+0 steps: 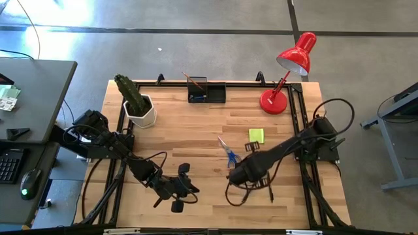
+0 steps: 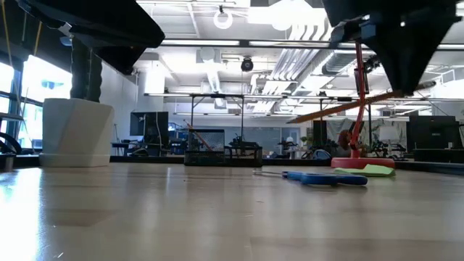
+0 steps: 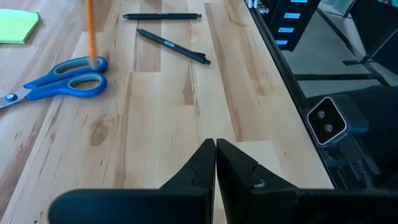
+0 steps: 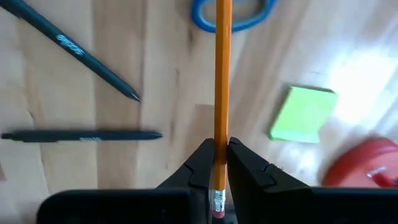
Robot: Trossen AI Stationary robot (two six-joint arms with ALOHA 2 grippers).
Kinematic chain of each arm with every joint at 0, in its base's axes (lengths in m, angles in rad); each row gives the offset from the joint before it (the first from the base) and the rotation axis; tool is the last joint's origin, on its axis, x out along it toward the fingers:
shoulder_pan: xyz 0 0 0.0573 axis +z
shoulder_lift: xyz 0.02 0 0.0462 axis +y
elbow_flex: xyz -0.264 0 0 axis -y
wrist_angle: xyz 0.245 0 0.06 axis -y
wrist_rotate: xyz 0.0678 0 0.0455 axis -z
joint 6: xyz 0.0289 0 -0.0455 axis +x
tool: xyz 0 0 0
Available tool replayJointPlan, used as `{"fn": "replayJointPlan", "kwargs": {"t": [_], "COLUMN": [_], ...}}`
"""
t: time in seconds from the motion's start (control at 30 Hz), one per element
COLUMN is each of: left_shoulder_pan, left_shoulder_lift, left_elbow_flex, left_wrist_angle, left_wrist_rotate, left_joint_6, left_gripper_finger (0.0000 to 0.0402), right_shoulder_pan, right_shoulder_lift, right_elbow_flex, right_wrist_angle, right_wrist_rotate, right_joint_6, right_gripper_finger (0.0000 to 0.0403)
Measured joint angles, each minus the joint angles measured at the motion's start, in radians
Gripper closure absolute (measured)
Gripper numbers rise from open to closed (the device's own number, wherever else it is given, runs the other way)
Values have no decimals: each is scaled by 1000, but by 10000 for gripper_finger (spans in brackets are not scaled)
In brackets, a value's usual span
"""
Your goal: Pick and place office supplies into organizer
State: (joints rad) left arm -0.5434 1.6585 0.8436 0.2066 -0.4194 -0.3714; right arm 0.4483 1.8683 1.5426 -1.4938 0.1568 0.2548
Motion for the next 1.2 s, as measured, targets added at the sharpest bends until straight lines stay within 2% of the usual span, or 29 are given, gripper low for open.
{"fn": "replayJointPlan", "kwargs": {"t": [0.13,0.3,0.5,0.63,0.77,0.87,1.0,1.1,1.2], "left_shoulder_pan": [0,0,0,0,0,-1,-1,-1,-1], "left_shoulder_lift": [0,0,-9,-40,-73,-83,-85,-85,-85], "left_elbow_flex": [0,0,0,0,0,0,0,0,0], "left_wrist_angle": [-7,-38,-55,-92,-104,-106,-109,-110,-124], "left_wrist_rotate": [0,18,35,26,21,24,26,26,26], "left_joint_6": [0,0,0,0,0,5,7,7,1], "left_gripper_finger": [396,400,399,400,399,399,401,399,400], "right_shoulder_pan": [-55,-139,-238,-298,-347,-380,-427,-465,-500], "right_shoulder_lift": [0,0,0,0,-1,-1,-1,-1,-1], "right_elbow_flex": [15,15,15,16,16,16,16,19,53], "right_wrist_angle": [-77,-78,-78,-62,-40,12,110,213,320], "right_wrist_rotate": [36,96,218,334,494,591,672,720,727], "right_joint_6": [-38,-102,-180,-224,-284,-378,-551,-670,-758], "right_gripper_finger": [375,375,376,379,376,376,375,375,375]}}
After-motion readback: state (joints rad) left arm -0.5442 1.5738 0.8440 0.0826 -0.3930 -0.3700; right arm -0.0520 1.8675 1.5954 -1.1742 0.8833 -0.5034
